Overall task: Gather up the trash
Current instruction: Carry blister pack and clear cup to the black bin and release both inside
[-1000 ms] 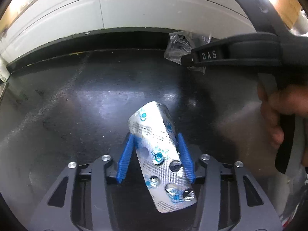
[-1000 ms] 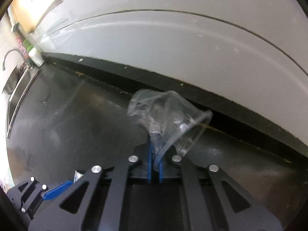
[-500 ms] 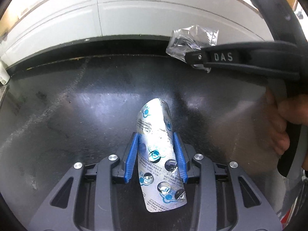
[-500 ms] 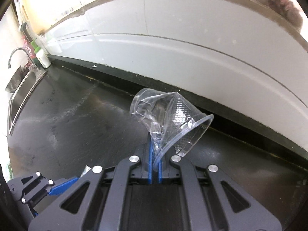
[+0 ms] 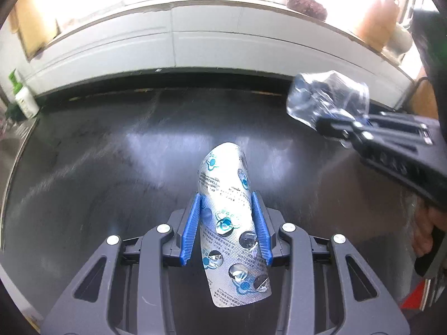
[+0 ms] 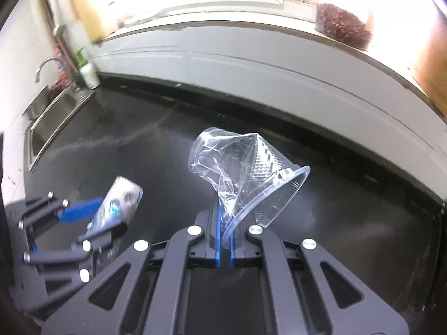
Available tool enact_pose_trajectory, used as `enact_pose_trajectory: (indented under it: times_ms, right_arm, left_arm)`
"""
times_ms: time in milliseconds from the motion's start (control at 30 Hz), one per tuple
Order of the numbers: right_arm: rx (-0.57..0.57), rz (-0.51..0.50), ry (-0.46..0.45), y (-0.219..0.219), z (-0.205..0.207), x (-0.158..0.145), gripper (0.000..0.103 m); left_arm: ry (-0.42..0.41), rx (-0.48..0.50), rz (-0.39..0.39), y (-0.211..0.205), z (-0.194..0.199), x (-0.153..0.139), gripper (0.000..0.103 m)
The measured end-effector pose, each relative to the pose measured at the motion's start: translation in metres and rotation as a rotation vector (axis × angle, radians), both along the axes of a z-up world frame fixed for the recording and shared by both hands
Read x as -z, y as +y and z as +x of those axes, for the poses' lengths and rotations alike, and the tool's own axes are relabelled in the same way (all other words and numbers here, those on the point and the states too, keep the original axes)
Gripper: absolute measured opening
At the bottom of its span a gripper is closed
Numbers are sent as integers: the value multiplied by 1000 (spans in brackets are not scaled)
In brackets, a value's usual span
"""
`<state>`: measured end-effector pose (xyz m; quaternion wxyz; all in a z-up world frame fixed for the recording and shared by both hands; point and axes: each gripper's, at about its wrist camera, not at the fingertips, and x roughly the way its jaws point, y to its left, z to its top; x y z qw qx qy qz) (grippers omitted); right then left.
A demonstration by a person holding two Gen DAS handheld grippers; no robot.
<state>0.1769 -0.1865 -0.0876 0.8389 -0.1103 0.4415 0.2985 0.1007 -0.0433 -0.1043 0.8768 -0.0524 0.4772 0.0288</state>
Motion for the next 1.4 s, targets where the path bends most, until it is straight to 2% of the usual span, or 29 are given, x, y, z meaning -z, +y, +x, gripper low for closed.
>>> enact_pose_trajectory:
  times_ms: [267,333,533,700,867,1067,1167,1400]
  right_arm:
    - [-24,5,13,-13,-93,-6,5]
    - [-24,8,13,-17,-111,-7,5]
    - [-36,16,-13,-8,-149,-17,5]
    - [-105,17,-34,23,-172,-25,5]
    - [-249,28,-40,86,-201,-30,5]
    - [-494,39,-36,185,-254,-33,5]
    - [-623,41,-13,236,-287,-30,5]
    - [-891,19,48,333,-377,-7,5]
  left_arm:
    - [1,-38,-1,10,-73,-7,37]
    - [3,-44,0,13,-82,-5,37]
    - [-14,-78,6,26,-122,-14,37]
    - [-35,-152,13,57,-157,-23,37]
    - [-43,-282,21,102,-205,-28,37]
    - [-41,-491,39,168,-278,-29,37]
    - [-25,-632,30,203,-326,-22,37]
    - [13,-879,-2,258,-430,4,38]
